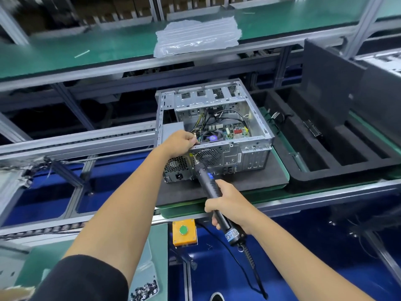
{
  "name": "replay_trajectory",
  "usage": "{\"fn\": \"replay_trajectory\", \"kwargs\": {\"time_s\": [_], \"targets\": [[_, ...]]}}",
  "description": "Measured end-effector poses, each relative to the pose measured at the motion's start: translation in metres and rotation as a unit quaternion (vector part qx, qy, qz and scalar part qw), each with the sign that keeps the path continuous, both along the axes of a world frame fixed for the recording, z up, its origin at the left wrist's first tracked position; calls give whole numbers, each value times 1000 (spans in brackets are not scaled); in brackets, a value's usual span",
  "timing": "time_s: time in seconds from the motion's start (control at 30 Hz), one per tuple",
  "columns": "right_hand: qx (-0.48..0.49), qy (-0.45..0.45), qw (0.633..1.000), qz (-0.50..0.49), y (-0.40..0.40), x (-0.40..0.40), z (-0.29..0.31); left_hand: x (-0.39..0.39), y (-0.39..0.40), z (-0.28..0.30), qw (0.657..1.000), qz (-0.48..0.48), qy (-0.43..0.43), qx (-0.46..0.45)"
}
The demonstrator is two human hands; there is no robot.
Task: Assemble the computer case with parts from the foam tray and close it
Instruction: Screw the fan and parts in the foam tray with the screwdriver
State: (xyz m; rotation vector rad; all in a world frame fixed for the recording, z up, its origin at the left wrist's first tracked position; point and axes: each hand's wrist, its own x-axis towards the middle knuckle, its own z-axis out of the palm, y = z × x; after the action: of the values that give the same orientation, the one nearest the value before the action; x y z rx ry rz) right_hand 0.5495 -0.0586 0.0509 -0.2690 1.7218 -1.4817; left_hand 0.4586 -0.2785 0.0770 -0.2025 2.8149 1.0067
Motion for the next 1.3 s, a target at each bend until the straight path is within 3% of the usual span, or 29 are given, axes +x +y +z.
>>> {"fn": "replay_trajectory", "kwargs": {"time_s": [0.87,0.97,1.13,1.3], "targets": [[21,-22,999,-23,-9,-5,-1,6,-11,-1,992,37,19,117],[13,-26,999,-21,-9,-6,-2,11,-13,4,990,0,18,143],[5,-35,999,-20,-9,-8,-4,19,-21,7,994,-95,-3,60],[2,-35,999,-17,-8,-9,-5,24,-15,-3,995,-68,62,31]]}}
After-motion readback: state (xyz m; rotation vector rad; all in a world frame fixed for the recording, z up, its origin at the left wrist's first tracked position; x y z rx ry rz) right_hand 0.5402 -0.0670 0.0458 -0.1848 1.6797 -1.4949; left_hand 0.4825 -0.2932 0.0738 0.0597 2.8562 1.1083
